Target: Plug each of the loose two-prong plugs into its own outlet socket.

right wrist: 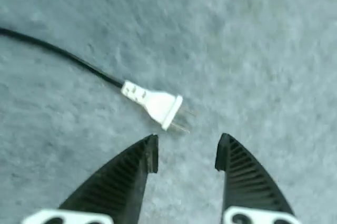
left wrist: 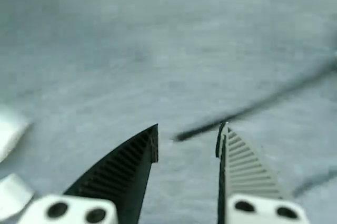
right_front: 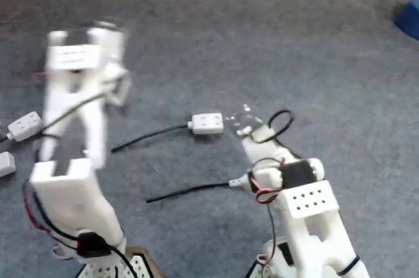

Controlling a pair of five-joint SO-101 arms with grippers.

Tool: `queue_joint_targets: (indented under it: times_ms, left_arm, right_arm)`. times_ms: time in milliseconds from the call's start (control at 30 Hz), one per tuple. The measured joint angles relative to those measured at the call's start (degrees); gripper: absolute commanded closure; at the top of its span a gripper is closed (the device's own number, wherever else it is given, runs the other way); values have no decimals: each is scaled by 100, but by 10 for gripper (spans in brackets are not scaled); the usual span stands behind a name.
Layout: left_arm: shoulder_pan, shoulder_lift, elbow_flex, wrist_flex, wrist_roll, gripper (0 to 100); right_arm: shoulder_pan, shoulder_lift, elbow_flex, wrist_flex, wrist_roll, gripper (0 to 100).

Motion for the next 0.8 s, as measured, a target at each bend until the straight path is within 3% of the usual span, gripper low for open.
queue_joint_targets:
  times_ms: [267, 800]
  left_arm:
    - [-1758, -9, -1152, 70, -949, 801]
    - [-3138, -9, -914, 79, -3288, 803]
  right_arm:
    - [-730, 0, -316, 0, 343, 810]
    - [-958, 3191, -1697, -457, 2321, 811]
